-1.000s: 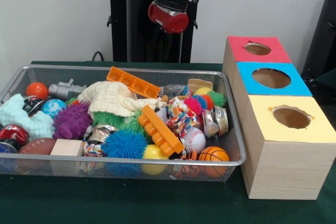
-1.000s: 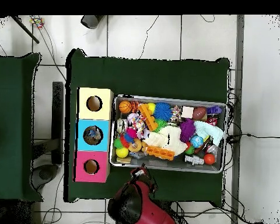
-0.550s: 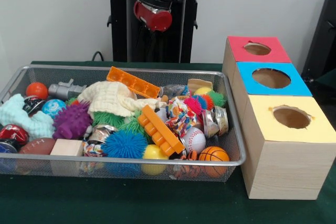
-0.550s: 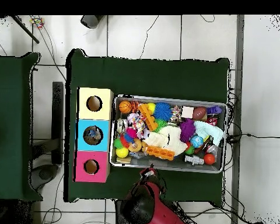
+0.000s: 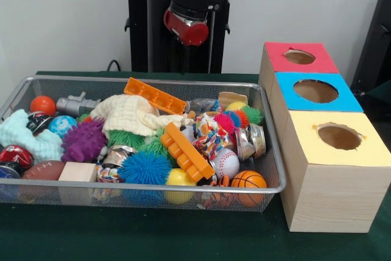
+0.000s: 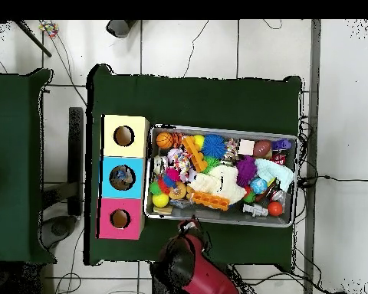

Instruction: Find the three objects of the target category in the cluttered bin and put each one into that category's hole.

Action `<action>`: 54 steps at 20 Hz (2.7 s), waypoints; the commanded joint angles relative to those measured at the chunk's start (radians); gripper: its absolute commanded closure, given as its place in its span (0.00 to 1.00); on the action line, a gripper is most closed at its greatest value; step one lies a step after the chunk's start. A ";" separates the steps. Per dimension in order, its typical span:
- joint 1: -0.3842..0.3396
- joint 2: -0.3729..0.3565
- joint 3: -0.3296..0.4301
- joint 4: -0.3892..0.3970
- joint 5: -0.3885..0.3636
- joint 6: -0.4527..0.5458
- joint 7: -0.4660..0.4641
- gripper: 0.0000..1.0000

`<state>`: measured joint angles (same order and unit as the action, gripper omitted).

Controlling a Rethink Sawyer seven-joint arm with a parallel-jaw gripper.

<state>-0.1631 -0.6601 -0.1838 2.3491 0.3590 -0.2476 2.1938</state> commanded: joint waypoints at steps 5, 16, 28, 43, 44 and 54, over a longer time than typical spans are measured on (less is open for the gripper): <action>0.099 0.155 0.007 -0.407 0.162 0.251 0.078 0.00; 0.132 0.225 -0.043 -0.574 0.128 0.371 0.089 0.00; 0.124 0.207 -0.036 -0.521 0.087 0.316 0.124 0.00; 0.142 0.207 -0.024 -0.415 0.090 0.188 0.204 0.00; 0.139 0.206 -0.019 -0.407 0.085 0.177 0.208 0.00; 0.108 0.180 0.019 -0.298 0.043 0.089 0.230 0.00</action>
<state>-0.0229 -0.4853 -0.2427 1.9538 0.4366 -0.0789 2.1938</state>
